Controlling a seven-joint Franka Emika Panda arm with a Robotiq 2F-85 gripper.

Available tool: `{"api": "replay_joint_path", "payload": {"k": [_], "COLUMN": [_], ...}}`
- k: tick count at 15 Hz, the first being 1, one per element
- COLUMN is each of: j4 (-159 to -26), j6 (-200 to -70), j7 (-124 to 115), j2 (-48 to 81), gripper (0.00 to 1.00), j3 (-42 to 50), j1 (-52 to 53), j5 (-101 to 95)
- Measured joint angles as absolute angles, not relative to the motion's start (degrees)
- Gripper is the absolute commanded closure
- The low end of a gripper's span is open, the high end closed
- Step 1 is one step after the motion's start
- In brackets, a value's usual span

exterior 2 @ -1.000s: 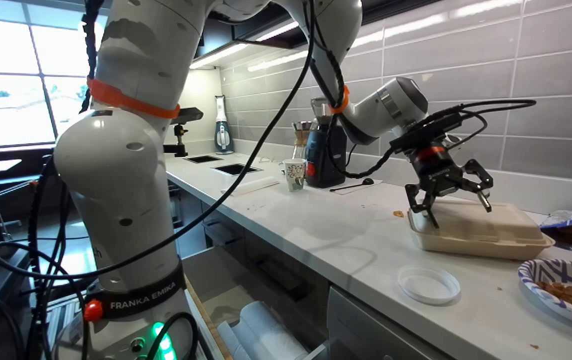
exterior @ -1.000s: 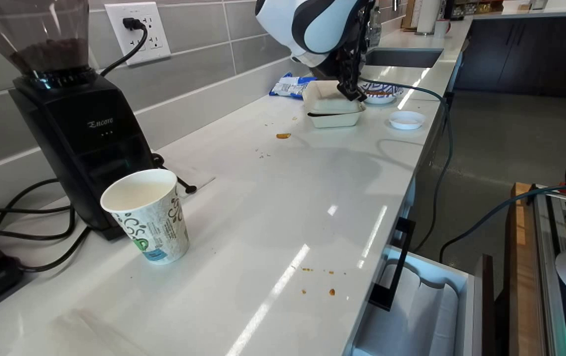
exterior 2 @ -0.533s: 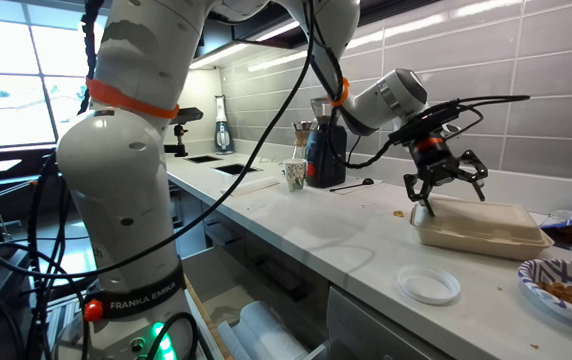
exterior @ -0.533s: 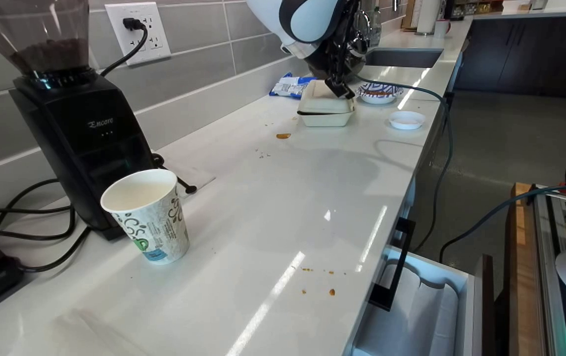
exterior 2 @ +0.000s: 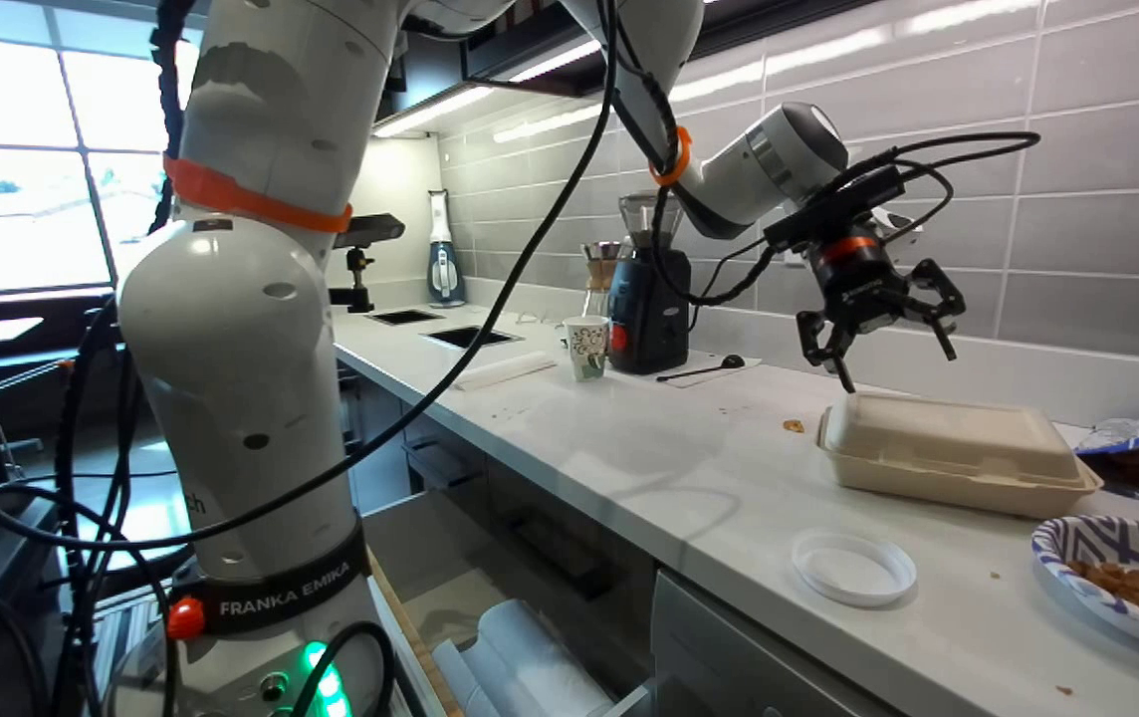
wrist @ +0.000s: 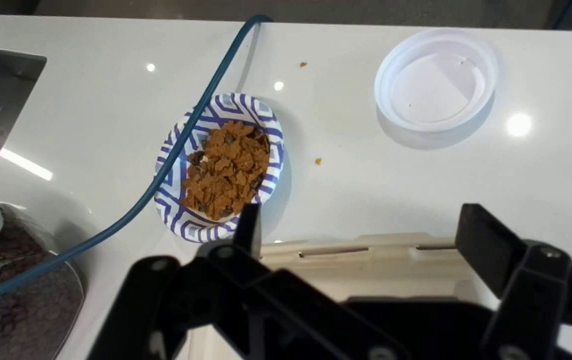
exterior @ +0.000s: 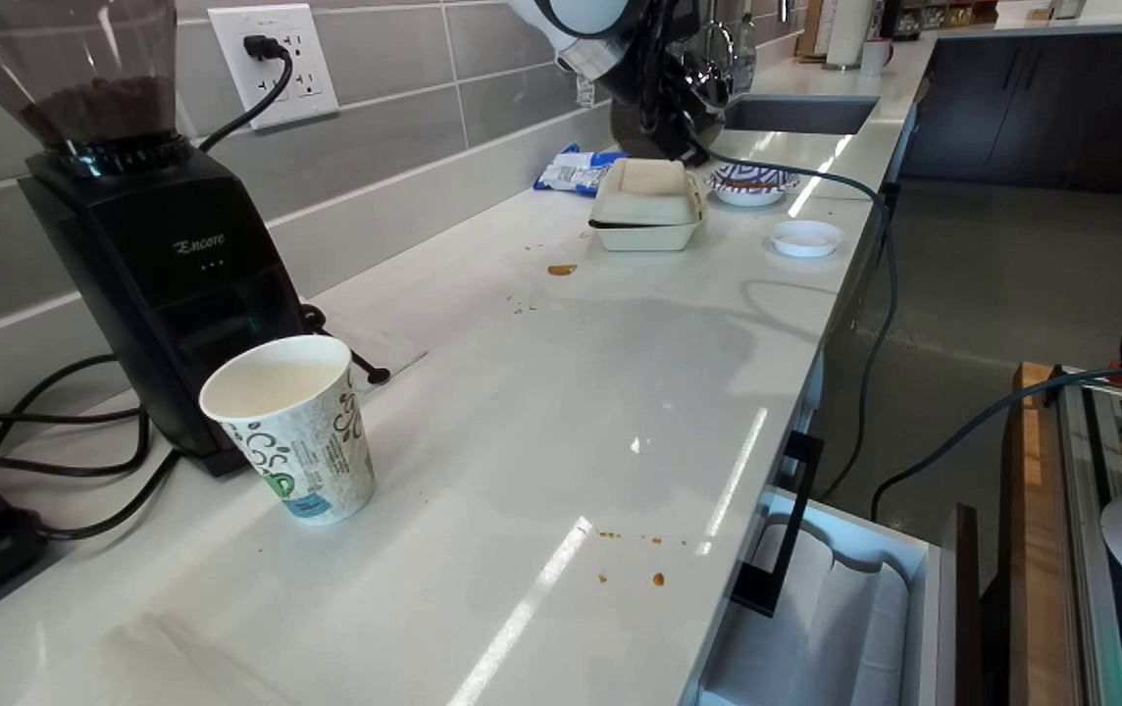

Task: Close the bowl

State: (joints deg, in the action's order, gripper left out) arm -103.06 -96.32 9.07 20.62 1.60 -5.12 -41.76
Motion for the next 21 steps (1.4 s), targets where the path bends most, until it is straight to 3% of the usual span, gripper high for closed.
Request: {"api": "replay_joint_path", "payload": {"k": [11,21], "j4": [-106.28,-123.63], "j6": [-95.14,-105.56], "j7": [5.76,3.84], "j2": [9.77,-9.88], "gripper": [0.0,0.0], "j3": [2.18,4.51], "j1": [-5.2,-5.69], "j5": [-35.74,-30.86]}}
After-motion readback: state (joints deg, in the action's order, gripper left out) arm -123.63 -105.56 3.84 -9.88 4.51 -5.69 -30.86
